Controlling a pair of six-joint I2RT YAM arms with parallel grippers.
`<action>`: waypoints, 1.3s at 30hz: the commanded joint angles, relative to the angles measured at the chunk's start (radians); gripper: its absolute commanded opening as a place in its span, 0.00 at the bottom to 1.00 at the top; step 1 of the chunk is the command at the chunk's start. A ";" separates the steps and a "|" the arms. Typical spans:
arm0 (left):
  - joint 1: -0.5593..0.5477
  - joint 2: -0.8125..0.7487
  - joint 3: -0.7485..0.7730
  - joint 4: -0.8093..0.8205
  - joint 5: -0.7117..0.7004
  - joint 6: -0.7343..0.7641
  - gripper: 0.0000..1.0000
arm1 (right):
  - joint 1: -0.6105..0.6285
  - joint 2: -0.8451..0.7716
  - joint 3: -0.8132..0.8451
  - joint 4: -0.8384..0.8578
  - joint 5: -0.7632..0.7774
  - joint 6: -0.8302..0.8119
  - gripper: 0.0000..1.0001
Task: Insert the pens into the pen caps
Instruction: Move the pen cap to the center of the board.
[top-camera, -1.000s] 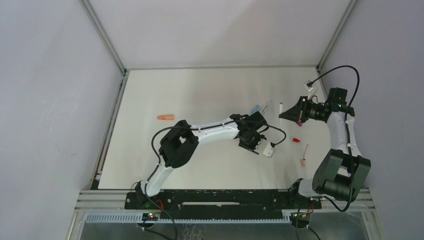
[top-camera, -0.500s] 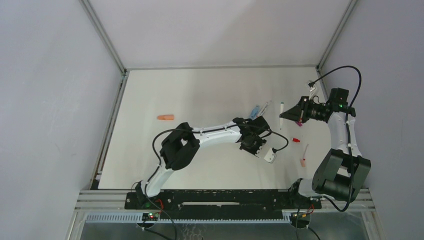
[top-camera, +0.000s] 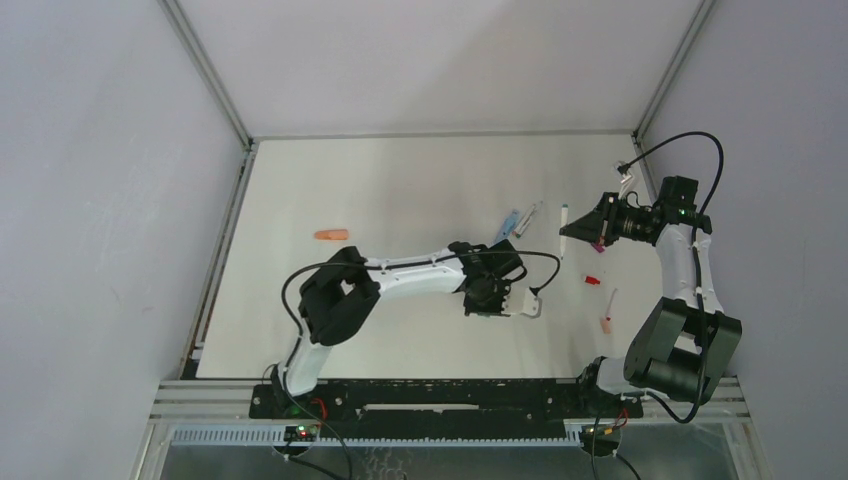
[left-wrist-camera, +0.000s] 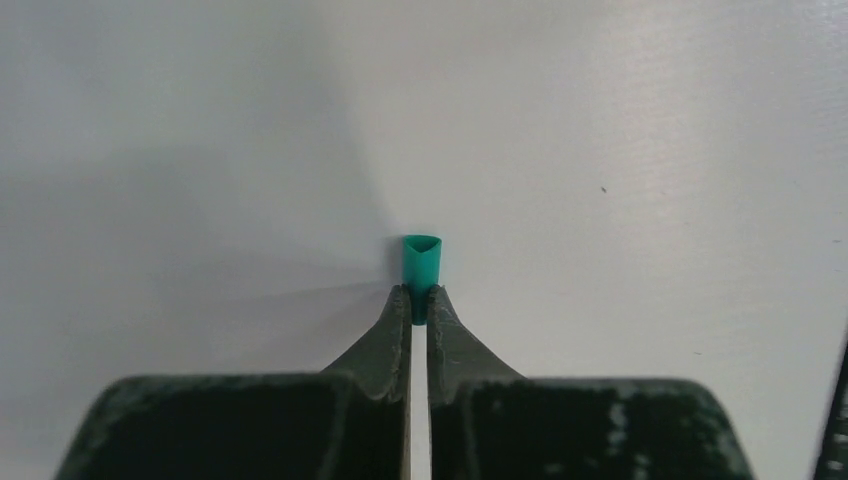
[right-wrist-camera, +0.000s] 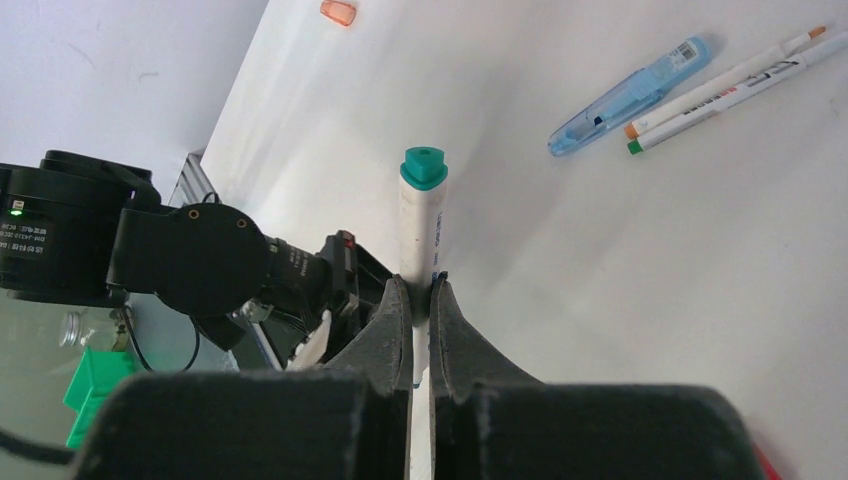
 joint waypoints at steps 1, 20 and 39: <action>-0.003 -0.088 -0.126 0.051 -0.060 -0.344 0.00 | 0.010 -0.012 -0.002 0.001 -0.007 0.002 0.00; -0.003 -0.196 -0.453 0.168 -0.403 -1.209 0.09 | 0.057 0.012 -0.002 0.007 0.016 0.005 0.00; -0.003 -0.027 -0.292 0.026 -0.408 -1.163 0.27 | 0.045 0.002 -0.008 0.016 0.010 0.013 0.00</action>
